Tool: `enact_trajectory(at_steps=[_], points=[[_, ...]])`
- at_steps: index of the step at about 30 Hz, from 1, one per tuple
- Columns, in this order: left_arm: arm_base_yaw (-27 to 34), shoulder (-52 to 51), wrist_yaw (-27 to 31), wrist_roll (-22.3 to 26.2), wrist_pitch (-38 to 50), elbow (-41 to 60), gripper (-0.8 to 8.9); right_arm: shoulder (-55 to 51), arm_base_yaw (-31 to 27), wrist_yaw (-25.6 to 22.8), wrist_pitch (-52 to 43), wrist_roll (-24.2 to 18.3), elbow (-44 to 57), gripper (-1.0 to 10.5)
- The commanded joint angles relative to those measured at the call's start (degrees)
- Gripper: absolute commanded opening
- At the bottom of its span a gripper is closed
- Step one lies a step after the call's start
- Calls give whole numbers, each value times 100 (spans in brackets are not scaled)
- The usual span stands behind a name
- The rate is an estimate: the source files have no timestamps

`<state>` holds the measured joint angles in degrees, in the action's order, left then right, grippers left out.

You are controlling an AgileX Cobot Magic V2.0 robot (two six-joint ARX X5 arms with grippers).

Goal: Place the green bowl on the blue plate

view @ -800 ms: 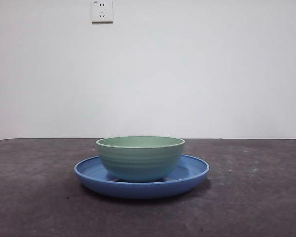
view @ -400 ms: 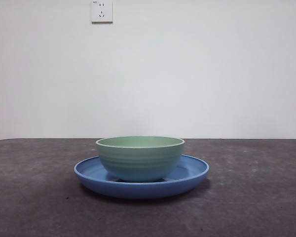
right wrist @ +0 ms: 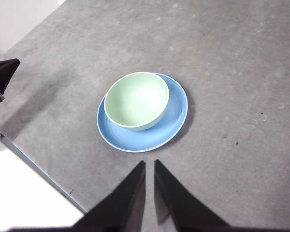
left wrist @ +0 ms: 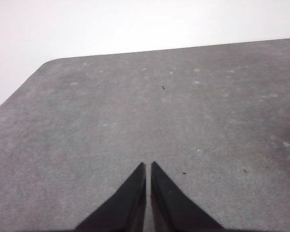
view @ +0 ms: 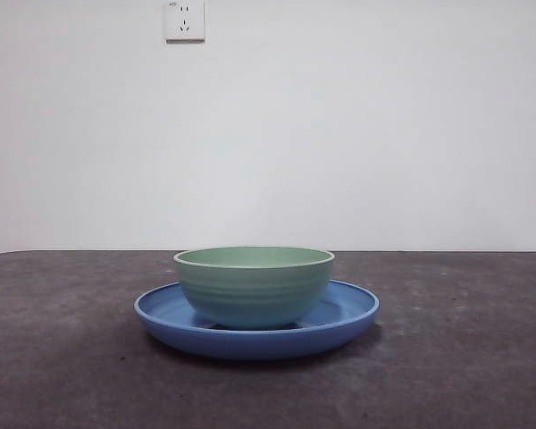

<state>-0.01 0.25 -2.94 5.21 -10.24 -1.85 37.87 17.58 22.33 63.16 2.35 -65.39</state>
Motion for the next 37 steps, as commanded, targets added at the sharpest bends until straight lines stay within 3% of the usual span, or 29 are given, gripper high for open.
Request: enact_trajectory(at_steps=[1, 14, 18, 28, 33, 37], points=[[11, -7, 17, -31, -44, 116, 19, 20, 28, 13, -55, -44, -94, 28], [11, -7, 17, -28, -44, 116, 19, -107, -37, 15, -59, -44, -94, 28], [11, -7, 17, -28, -44, 116, 19, -457, -442, -28, -431, -629, 74, 27], [11, -7, 17, -28, -44, 116, 19, -2096, -1786, -74, -4315, -627, 3115, 28], [11, -7, 17, -28, -44, 116, 19, -2726, -2072, -1117, -5125, -625, 4607, 27], [11, -7, 17, -28, -44, 116, 19, -2994, -2153, -1567, -5549, -629, 5482, 28]])
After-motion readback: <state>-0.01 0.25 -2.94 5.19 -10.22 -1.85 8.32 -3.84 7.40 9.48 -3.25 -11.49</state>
